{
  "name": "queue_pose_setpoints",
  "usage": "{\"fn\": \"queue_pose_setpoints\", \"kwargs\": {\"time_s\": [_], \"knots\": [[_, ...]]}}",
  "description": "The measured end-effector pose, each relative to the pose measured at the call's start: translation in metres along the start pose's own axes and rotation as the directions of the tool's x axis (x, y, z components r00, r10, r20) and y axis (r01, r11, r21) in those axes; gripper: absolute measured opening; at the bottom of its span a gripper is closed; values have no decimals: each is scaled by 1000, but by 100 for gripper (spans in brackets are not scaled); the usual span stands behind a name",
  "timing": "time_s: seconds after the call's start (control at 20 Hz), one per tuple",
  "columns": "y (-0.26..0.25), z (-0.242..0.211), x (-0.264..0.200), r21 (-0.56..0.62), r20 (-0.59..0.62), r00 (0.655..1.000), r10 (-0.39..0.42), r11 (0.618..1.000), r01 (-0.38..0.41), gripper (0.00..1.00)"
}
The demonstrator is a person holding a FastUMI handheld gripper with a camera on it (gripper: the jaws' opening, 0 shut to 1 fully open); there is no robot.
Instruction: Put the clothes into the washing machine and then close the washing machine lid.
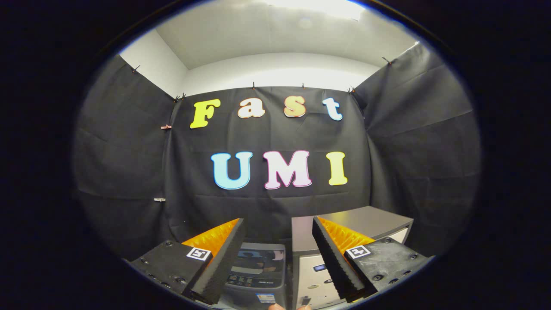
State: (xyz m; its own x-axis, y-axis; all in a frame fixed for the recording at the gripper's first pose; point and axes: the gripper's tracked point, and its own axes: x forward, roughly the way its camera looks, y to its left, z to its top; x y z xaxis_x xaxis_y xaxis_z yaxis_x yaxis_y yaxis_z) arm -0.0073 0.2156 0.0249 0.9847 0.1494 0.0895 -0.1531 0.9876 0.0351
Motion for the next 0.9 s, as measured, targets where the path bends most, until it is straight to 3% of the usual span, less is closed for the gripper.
{"fn": "queue_pose_setpoints", "kwargs": {"time_s": [0.6, 0.9], "knots": [[-80, -5, -16, 24, 3, 995, -99, 995, 98, 98], [-72, -2, -23, -6, 21, 998, -60, 998, 60, 98]]}}
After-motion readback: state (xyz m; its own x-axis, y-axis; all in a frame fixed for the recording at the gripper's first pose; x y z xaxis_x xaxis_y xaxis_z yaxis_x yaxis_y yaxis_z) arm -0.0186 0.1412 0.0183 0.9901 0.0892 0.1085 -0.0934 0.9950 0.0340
